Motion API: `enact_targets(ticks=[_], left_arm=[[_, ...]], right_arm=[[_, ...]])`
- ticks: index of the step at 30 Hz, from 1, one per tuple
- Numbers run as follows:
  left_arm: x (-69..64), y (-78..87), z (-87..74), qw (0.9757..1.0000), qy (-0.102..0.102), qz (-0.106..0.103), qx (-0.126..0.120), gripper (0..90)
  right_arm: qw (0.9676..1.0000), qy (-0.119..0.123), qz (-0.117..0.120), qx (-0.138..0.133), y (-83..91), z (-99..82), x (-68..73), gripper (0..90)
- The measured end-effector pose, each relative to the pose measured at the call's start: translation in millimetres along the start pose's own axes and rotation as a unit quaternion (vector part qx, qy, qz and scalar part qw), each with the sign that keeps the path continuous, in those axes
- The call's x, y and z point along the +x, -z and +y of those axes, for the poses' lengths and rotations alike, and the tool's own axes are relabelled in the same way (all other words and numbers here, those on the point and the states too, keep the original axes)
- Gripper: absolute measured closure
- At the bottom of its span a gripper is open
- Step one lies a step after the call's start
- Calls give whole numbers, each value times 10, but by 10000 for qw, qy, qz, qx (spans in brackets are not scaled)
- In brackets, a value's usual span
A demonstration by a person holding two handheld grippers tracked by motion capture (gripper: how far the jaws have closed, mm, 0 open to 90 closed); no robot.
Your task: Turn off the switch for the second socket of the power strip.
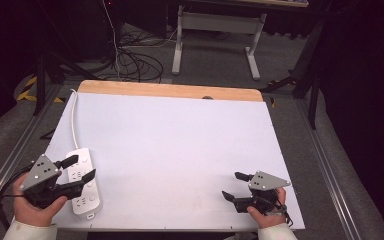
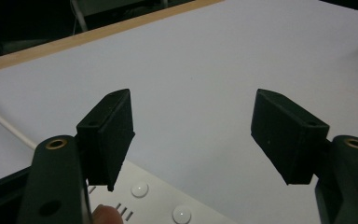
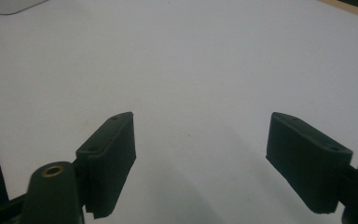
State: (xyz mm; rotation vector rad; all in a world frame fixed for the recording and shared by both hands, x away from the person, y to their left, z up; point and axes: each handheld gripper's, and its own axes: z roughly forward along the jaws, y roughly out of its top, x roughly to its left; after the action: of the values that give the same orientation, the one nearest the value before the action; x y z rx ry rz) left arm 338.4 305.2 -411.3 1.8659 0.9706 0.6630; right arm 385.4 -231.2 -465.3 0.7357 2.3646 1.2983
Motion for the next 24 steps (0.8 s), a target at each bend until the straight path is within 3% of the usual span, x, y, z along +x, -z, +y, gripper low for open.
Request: enact_targets(ticks=[2, 3, 6, 7, 10, 14, 20, 24], left_arm=[[10, 8, 6, 10000, -47, -27, 28, 307], [38, 25, 14, 9999, -39, -136, 37, 364], [62, 37, 23, 9998, 2, -189, 58, 470], [67, 39, 27, 9997, 51, -213, 88, 470], [115, 53, 51, 9968, 159, -780, 109, 664], [139, 54, 100, 9956, 11, -925, 130, 725], [156, 74, 183, 9956, -135, -882, 271, 781], [202, 31, 208, 9952, -54, -868, 447, 809]], right_arm=[[10000, 3, -3, 6, 0, -1, -1, 242], [10000, -2, -7, 13, 0, -2, -1, 242], [10000, 8, -2, 4, -1, -2, 0, 244], [10000, 8, -2, 4, -1, -2, 0, 244], [10000, 9, -3, 5, 0, -3, 1, 244], [10000, 8, 3, 16, 1, -3, 1, 245], [10000, 3, 22, 12, -4, -4, 0, 248], [10000, 0, 23, 16, -4, -5, 0, 249]])
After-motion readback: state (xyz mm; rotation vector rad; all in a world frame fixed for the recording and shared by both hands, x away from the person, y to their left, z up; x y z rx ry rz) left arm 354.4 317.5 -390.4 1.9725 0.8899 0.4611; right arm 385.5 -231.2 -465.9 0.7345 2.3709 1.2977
